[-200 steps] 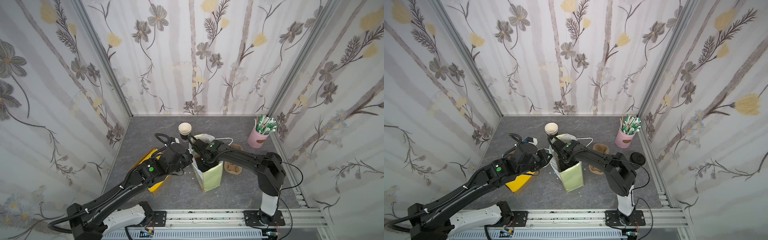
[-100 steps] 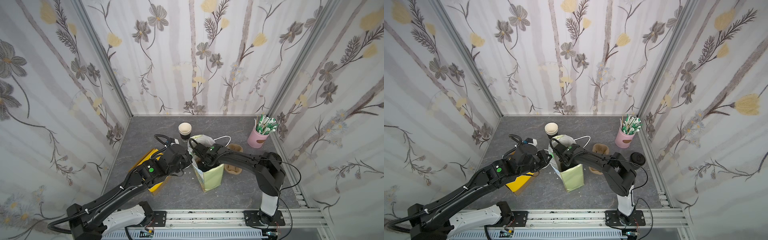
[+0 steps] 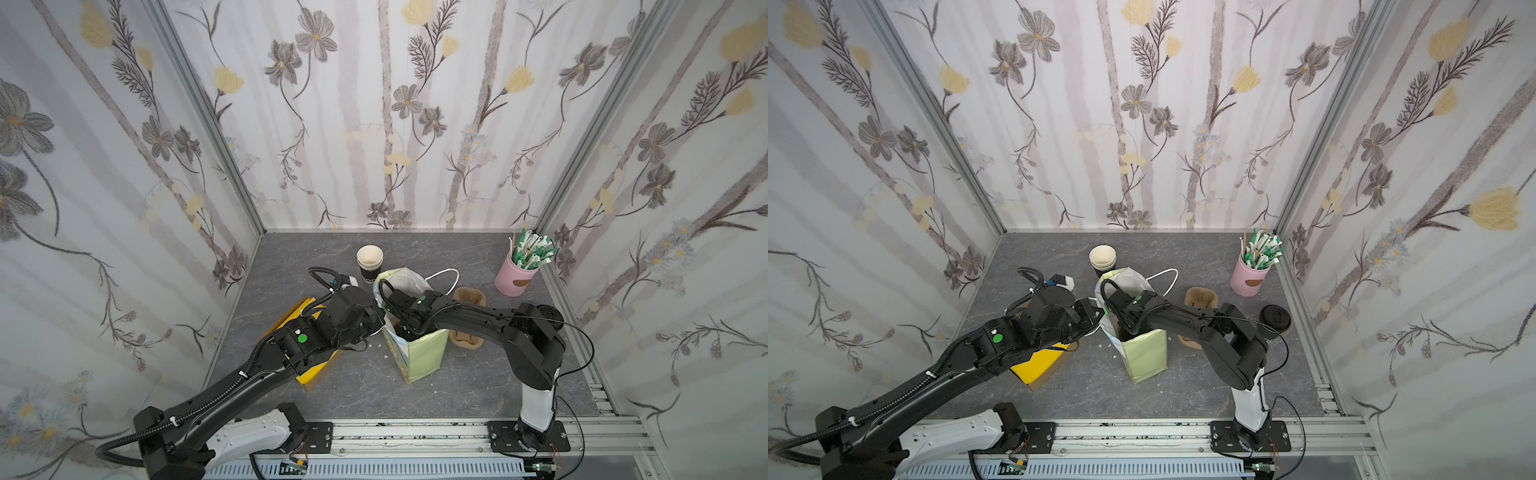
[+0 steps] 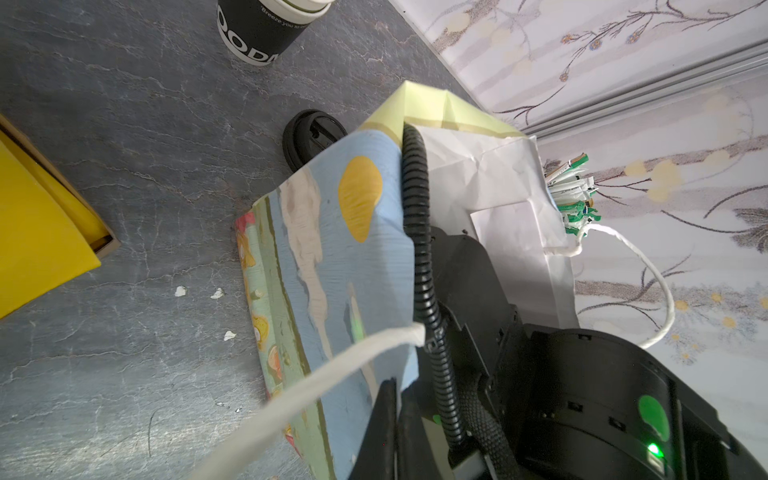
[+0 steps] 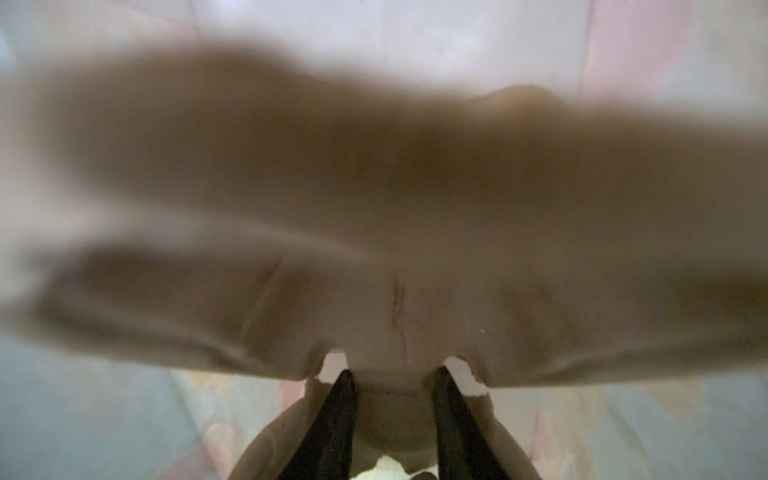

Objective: Pack the takeout coffee
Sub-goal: 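Set the carrier flat on the bag bottom with the right gripper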

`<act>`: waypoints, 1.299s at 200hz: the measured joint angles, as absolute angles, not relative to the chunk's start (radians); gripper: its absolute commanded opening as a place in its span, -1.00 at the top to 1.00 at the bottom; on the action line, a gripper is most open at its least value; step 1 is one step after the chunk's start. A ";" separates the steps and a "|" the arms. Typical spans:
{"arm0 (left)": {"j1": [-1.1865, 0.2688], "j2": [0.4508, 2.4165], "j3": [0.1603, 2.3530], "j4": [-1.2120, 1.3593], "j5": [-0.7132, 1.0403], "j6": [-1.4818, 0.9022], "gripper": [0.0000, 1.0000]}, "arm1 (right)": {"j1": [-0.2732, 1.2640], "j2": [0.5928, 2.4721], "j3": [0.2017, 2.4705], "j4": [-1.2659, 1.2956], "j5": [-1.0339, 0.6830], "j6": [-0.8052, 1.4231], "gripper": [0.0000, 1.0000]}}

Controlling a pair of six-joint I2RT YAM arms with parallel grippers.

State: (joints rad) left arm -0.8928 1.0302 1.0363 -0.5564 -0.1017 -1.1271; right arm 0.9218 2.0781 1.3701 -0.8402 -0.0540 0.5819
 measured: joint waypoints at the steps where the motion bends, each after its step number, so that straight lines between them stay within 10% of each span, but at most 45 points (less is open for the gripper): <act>1: -0.893 1.030 1.036 -0.556 -0.102 -1.127 1.00 | 0.922 2.078 1.370 -0.840 -0.054 0.582 0.35; 260: -0.885 0.995 1.028 -0.566 -0.093 -1.137 1.00 | 0.894 2.106 1.299 -0.715 -0.125 0.549 0.33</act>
